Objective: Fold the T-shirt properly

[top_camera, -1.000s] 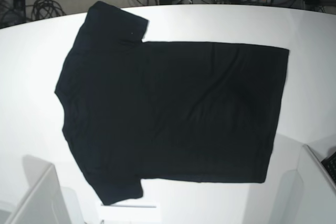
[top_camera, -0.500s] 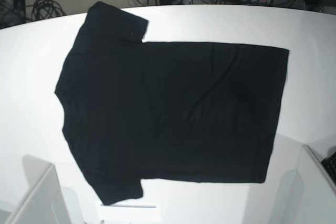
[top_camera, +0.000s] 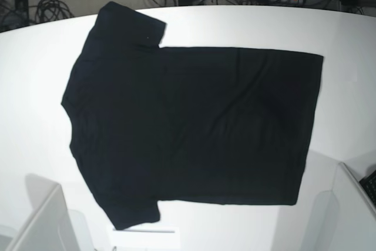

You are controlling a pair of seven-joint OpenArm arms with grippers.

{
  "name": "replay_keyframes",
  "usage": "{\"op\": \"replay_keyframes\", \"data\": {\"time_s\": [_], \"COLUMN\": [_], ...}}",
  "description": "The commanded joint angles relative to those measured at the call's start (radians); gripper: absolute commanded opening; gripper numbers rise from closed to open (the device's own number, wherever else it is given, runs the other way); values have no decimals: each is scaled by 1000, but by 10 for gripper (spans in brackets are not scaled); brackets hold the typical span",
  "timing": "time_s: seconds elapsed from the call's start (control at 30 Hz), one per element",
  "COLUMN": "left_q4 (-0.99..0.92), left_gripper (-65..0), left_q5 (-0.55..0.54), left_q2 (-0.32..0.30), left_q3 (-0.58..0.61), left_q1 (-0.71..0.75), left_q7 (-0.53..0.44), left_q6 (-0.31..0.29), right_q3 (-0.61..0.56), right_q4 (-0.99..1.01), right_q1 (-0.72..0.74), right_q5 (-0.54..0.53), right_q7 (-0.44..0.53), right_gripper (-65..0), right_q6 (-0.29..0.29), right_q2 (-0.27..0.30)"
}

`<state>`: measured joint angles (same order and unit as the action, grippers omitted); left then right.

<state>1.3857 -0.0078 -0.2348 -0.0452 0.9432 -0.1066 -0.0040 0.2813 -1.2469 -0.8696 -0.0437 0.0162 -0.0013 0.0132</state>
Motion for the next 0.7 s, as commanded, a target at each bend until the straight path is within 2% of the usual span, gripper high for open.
{"op": "replay_keyframes", "data": {"time_s": [0.0, 0.1, 0.37, 0.5, 0.67], "left_q4": [33, 82, 289, 383, 450], "left_gripper": [-650, -650, -650, -650, -650], "left_q5": [-1, -1, -4, -146, -304], "left_q2": [-11, -11, -13, -18, -31], "left_q3": [-23, -60, -115, -123, -195], "left_q1": [27, 49, 168, 190, 188], "left_q7": [-17, -17, -25, -25, -17], "left_q6": [9, 9, 9, 9, 9], "right_q3": [0, 5, 32, 88, 149], "right_q4": [-34, -116, -339, -405, -554], "right_q1": [-32, -63, -118, -79, -15], "right_q5": [1, 1, 1, 0, 0], "right_q7": [-28, -98, -109, -109, -137], "right_gripper": [-650, -650, -650, -650, -650], "right_q6": [-4, -4, -4, -4, -4], "right_q2": [3, 3, -22, -49, -112]}}
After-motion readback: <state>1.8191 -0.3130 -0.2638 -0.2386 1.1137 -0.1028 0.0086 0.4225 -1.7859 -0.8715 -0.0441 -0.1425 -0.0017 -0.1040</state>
